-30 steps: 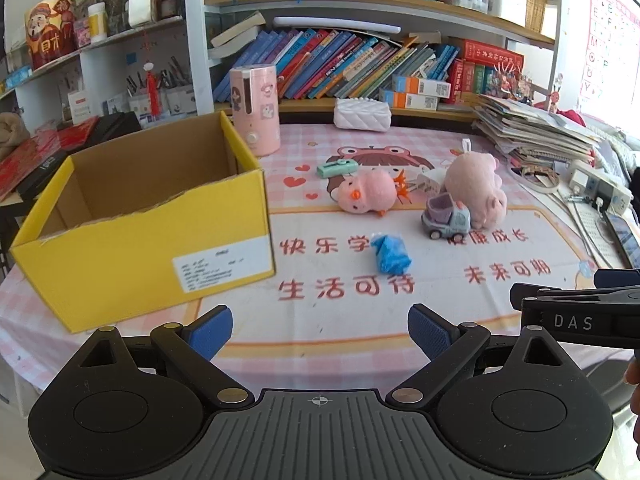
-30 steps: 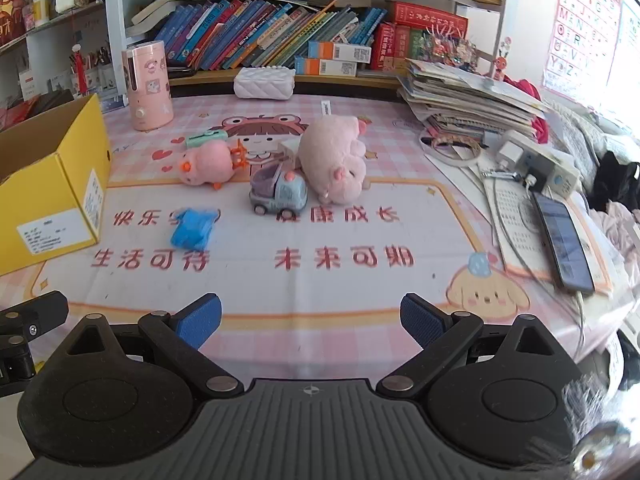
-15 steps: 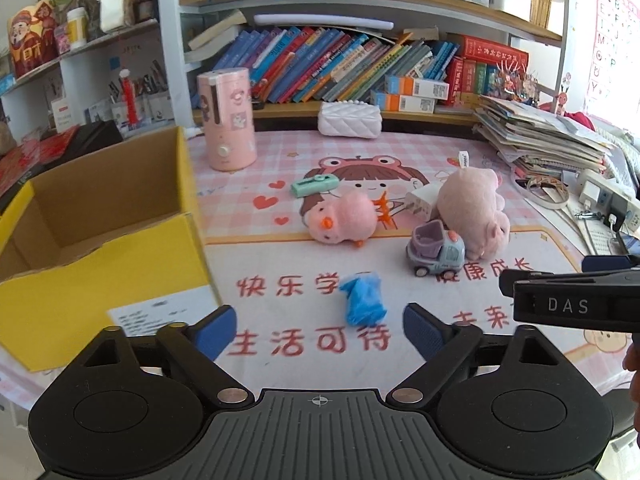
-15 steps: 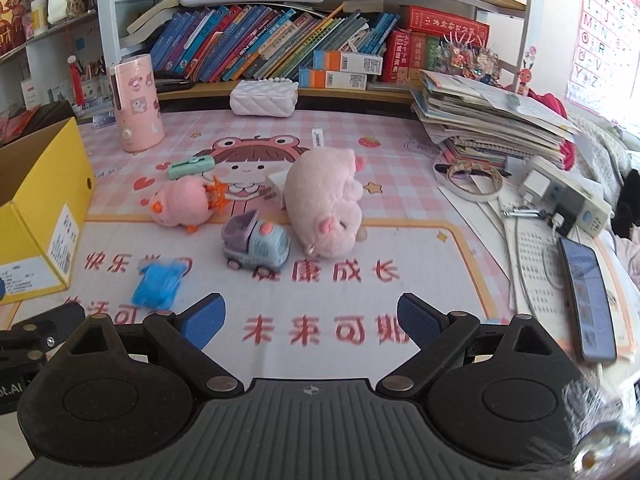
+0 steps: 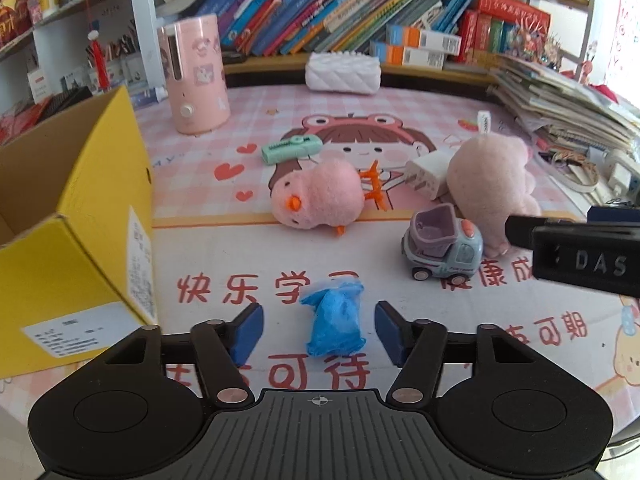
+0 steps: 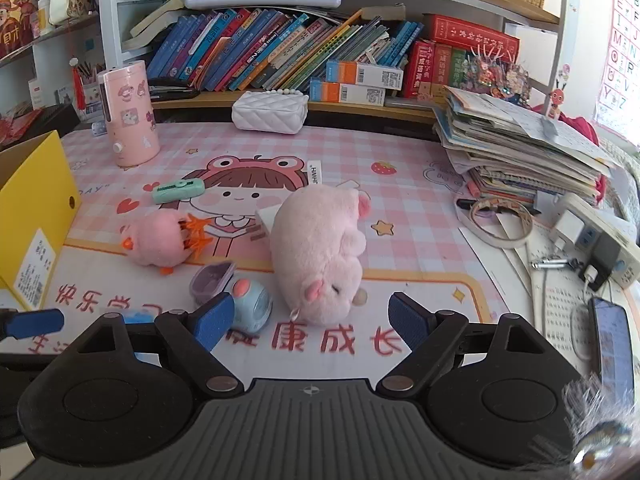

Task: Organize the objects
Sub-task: 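Grasp the blue plastic bag with the left tool while the right tool grasps the pink plush pig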

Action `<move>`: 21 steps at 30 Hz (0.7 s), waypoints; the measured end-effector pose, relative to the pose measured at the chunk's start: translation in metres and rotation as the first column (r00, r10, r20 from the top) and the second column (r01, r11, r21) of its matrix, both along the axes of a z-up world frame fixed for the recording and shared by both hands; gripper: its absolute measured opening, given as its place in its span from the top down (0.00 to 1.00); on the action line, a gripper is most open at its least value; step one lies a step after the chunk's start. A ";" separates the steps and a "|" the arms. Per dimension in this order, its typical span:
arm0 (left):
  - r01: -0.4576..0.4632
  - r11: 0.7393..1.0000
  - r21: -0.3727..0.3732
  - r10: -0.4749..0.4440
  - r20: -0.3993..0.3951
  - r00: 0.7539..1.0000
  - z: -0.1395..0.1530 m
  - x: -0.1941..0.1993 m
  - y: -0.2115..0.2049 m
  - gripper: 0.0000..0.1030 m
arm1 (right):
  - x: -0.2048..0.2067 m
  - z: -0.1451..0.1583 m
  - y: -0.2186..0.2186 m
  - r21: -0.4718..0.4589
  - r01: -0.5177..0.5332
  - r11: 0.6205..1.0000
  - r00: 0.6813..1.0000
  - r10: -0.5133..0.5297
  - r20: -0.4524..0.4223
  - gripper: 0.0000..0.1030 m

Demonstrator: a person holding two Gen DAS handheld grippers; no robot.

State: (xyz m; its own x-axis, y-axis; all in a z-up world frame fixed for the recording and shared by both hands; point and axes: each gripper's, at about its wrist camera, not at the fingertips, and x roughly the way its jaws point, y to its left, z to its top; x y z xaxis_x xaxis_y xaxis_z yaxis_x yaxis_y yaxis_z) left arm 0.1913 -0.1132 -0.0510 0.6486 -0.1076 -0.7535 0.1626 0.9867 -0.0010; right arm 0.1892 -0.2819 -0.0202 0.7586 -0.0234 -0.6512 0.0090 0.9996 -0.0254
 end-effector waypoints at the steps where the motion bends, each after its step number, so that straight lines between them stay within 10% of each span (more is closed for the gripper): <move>1: -0.001 1.000 -0.001 0.001 -0.010 1.000 -0.002 0.003 -0.001 0.46 | 0.003 -0.001 -0.002 -0.001 -0.001 1.000 1.000 0.001 0.001 0.18; 7: 0.015 1.000 0.017 -0.014 -0.057 0.998 -0.015 0.013 -0.007 0.72 | 0.022 -0.004 -0.012 0.009 0.013 1.000 1.000 -0.013 0.010 0.18; 21: 0.035 0.999 -0.036 -0.035 0.010 0.999 0.017 -0.007 0.003 0.74 | 0.074 -0.024 -0.014 0.027 -0.024 0.999 0.999 0.025 -0.039 0.19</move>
